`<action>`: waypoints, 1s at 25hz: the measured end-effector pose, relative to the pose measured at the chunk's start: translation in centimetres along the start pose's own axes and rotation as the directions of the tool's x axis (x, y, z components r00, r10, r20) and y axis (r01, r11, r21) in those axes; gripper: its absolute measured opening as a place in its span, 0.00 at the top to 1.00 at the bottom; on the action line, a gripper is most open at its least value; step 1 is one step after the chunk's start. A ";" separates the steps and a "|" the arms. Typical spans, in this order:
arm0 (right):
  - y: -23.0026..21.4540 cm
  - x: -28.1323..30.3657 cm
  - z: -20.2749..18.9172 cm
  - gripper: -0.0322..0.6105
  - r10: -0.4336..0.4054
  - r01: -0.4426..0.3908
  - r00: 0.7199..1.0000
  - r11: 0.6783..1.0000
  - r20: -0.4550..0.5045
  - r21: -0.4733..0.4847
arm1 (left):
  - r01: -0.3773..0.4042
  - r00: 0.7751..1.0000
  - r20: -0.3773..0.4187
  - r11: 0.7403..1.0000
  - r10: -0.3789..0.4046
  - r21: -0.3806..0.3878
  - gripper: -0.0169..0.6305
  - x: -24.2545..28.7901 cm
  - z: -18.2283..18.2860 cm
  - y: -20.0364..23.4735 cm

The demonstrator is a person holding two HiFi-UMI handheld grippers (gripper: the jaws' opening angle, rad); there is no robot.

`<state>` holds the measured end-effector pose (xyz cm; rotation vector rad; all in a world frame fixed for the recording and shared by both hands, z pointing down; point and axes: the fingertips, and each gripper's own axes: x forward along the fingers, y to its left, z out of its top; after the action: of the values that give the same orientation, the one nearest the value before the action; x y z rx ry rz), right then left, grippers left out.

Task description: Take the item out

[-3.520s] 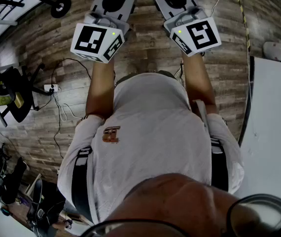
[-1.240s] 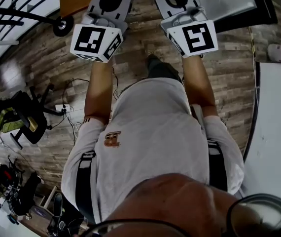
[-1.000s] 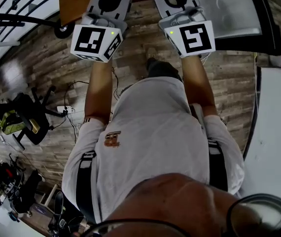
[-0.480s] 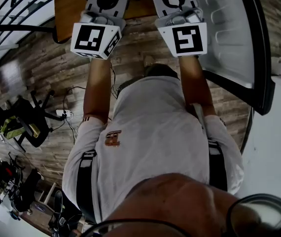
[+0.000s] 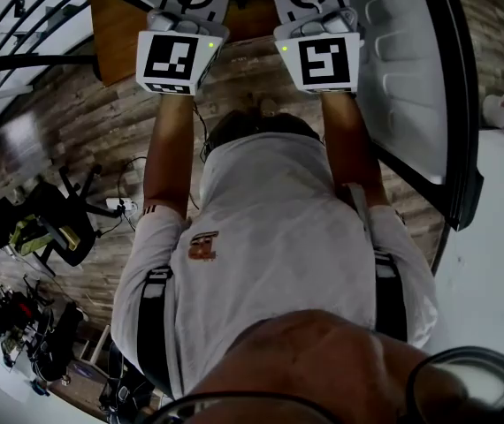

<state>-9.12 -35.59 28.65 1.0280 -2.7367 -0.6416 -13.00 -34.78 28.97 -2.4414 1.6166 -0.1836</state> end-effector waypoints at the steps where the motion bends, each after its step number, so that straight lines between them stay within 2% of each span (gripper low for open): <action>1: -0.1 0.2 -0.1 0.90 -0.009 0.009 1.000 1.000 -0.019 -0.022 | 0.009 1.000 -0.008 1.000 -0.009 0.028 0.95 0.3 0.0 0.2; 6: -0.1 2.0 -0.5 0.90 -0.066 0.048 0.994 0.982 -0.090 -0.185 | 0.066 0.997 -0.052 0.981 -0.057 0.184 0.95 1.7 -0.7 1.2; 12: 0.1 4.1 -2.2 0.90 -0.095 0.013 0.976 0.923 -0.194 -0.386 | 0.109 0.992 -0.100 0.930 -0.078 0.350 0.95 4.1 -1.7 2.4; 18: 0.1 5.6 -4.2 0.89 -0.132 -0.033 0.949 0.861 -0.285 -0.508 | 0.166 0.980 -0.179 0.833 -0.082 0.528 0.95 5.8 -3.3 2.6; 22: 0.0 6.8 -5.1 0.89 -0.151 -0.068 0.932 0.822 -0.331 -0.565 | 0.199 0.971 -0.226 0.781 -0.076 0.592 0.95 6.8 -4.4 3.1; 25: 0.1 7.5 -6.1 0.89 -0.148 -0.107 0.916 0.806 -0.372 -0.583 | 0.225 0.963 -0.259 0.745 -0.073 0.628 0.94 7.3 -5.3 3.3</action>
<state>-13.09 -42.52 34.08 0.8983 -1.9615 -1.0655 -14.23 -43.27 33.28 -2.0214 1.1348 -0.9139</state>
